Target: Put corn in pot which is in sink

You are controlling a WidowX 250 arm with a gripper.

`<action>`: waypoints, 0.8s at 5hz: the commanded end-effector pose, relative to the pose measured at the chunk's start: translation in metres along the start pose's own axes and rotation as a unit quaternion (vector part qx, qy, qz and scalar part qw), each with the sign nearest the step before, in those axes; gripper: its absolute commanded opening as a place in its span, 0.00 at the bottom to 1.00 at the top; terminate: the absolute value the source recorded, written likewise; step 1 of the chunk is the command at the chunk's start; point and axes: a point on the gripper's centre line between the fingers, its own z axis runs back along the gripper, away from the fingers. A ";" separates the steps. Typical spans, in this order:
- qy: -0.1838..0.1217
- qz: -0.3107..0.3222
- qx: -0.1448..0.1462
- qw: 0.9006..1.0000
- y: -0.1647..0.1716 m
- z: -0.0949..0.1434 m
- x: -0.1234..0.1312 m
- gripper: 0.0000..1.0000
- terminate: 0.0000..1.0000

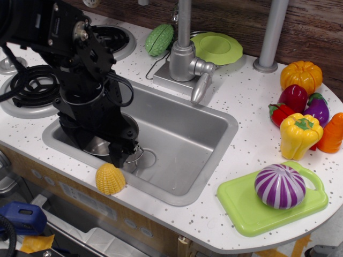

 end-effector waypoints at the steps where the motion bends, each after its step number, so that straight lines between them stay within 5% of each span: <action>1: 0.000 0.000 0.000 1.000 0.000 0.000 0.000 1.00 0.00; 3: -0.033 0.009 -0.034 0.999 0.001 -0.033 -0.003 1.00 0.00; 4: -0.035 0.005 -0.026 0.999 0.006 -0.040 -0.008 1.00 0.00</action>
